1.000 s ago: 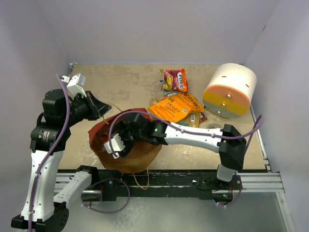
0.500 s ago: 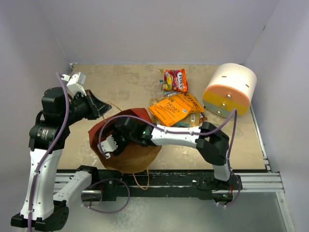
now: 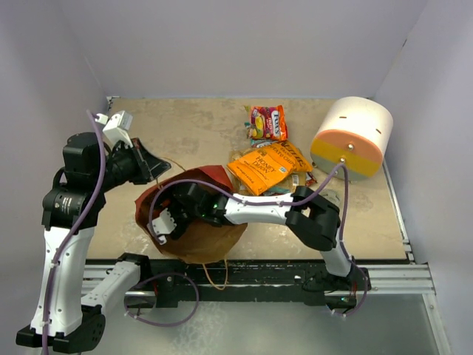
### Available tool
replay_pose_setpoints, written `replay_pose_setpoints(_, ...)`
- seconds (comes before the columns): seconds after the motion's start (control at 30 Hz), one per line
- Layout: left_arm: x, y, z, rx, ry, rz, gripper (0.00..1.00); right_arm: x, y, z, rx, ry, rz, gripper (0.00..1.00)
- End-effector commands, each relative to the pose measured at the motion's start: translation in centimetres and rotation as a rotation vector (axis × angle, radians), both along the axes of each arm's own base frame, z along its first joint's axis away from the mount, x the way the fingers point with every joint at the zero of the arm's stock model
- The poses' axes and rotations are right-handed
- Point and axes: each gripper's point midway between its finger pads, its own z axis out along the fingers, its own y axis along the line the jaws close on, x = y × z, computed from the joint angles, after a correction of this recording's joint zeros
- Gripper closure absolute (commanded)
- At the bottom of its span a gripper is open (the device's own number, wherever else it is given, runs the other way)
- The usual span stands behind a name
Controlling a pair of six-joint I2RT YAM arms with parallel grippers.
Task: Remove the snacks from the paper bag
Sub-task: Take out the snack from the paper bag.
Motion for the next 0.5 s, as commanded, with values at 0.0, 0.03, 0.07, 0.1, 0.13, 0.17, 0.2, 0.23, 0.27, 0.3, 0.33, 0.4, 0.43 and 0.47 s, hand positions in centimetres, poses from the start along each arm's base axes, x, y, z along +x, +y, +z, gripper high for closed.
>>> replay_pose_setpoints(0.0, -0.4, -0.2, 1.9, 0.001, -0.063, -0.029, 1.0, 1.0, 1.9, 1.5, 0.061, -0.065, 0.002, 0.09)
replay_pose_setpoints(0.03, -0.4, -0.2, 1.9, 0.001, -0.062, -0.031, 1.0, 1.4, 2.1, 1.3, 0.056, -0.071, -0.009, 0.09)
replay_pose_setpoints(0.07, -0.4, -0.3, 1.8, 0.001, -0.06, -0.032, 1.0, 1.7, 2.2, 0.9, 0.046, -0.073, -0.021, 0.09)
replay_pose_setpoints(0.1, -0.4, -0.2, 1.8, 0.004, -0.061, -0.031, 1.0, 2.0, 2.2, 0.5, 0.034, -0.072, -0.032, 0.09)
replay_pose_setpoints(0.13, -0.4, -0.1, 1.7, 0.01, -0.059, -0.028, 1.0, 2.2, 2.2, 0.1, 0.02, -0.063, -0.04, 0.11)
replay_pose_setpoints(0.17, -0.4, 0.0, 1.7, 0.014, -0.06, -0.023, 1.0, 2.3, 2.1, -0.3, 0.007, -0.057, -0.044, 0.12)
replay_pose_setpoints(0.2, -0.4, 0.1, 1.7, 0.018, -0.061, -0.019, 1.0, 2.3, 1.9, -0.7, -0.006, -0.048, -0.043, 0.14)
replay_pose_setpoints(0.23, -0.4, 0.1, 1.5, 0.021, -0.059, -0.018, 1.0, 2.0, 1.7, -0.9, -0.017, -0.042, -0.032, 0.16)
replay_pose_setpoints(0.27, -0.4, 0.2, 1.6, 0.025, -0.062, -0.015, 1.0, 1.6, 1.3, -1.2, -0.03, -0.032, -0.014, 0.18)
replay_pose_setpoints(0.3, -0.4, 0.3, 1.5, 0.03, -0.059, -0.012, 1.0, 1.2, 0.9, -1.4, -0.041, -0.024, -0.001, 0.2)
replay_pose_setpoints(0.33, -0.4, 0.4, 1.4, 0.036, -0.06, -0.007, 1.0, 0.9, 0.4, -1.8, -0.053, -0.016, 0.007, 0.22)
replay_pose_setpoints(0.4, -0.5, 0.6, 1.2, 0.046, -0.056, 0.003, 1.0, 0.4, -0.5, -2.3, -0.074, -0.002, 0.014, 0.26)
replay_pose_setpoints(0.43, -0.6, 0.7, 1.2, 0.049, -0.056, 0.005, 1.0, 0.2, -1.0, -2.4, -0.086, 0.005, 0.014, 0.29)
replay_pose_setpoints(0.47, -0.6, 0.8, 1.1, 0.054, -0.055, 0.01, 1.0, 0.0, -1.4, -2.5, -0.1, 0.013, 0.015, 0.31)
